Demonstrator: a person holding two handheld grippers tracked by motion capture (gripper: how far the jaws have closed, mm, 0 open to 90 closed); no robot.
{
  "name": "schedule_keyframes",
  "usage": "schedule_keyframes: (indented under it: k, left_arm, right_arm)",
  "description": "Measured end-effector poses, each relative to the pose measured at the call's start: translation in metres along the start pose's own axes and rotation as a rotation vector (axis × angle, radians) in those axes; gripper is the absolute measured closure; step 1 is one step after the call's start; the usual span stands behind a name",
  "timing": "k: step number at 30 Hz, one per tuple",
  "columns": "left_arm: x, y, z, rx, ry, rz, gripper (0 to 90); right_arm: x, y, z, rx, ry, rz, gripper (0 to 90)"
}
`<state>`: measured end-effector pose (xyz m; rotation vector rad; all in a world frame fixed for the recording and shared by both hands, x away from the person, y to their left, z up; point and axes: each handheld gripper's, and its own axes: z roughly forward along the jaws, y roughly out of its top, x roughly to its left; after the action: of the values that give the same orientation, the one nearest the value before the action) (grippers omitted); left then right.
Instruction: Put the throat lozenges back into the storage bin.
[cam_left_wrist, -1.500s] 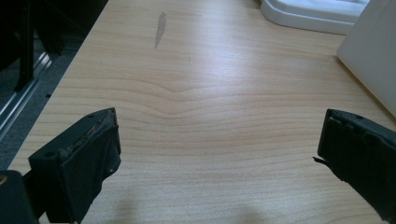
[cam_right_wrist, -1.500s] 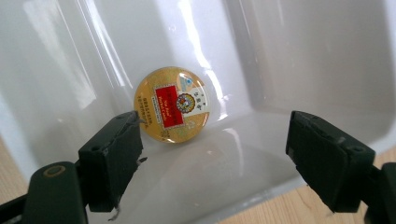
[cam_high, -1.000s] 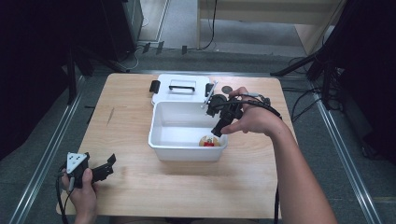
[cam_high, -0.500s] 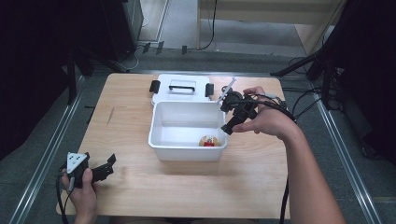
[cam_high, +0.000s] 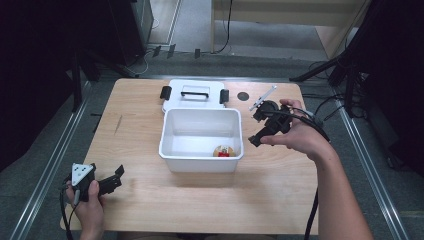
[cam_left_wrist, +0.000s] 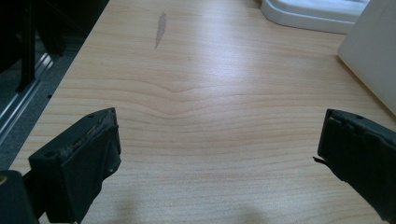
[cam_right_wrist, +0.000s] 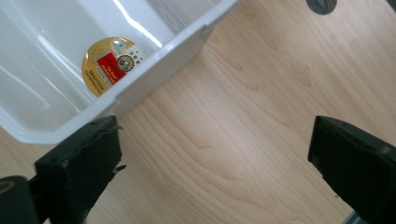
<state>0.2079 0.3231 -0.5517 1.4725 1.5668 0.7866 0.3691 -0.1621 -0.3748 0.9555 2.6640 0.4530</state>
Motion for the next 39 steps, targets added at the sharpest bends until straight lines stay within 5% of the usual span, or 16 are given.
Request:
schedule_keyframes:
  k: [11,39]
  left_arm:
    - [0.0,0.0,0.0,0.0,0.002,0.001,0.0]
    - [-0.001,0.0,0.0,0.0,0.005,0.005,0.0]
  right_arm:
    - [-0.013,-0.033,0.009,-0.038,-0.011,0.102,0.0]
    - [-0.018,-0.128,0.046,-0.18,-0.078,0.308,0.0]
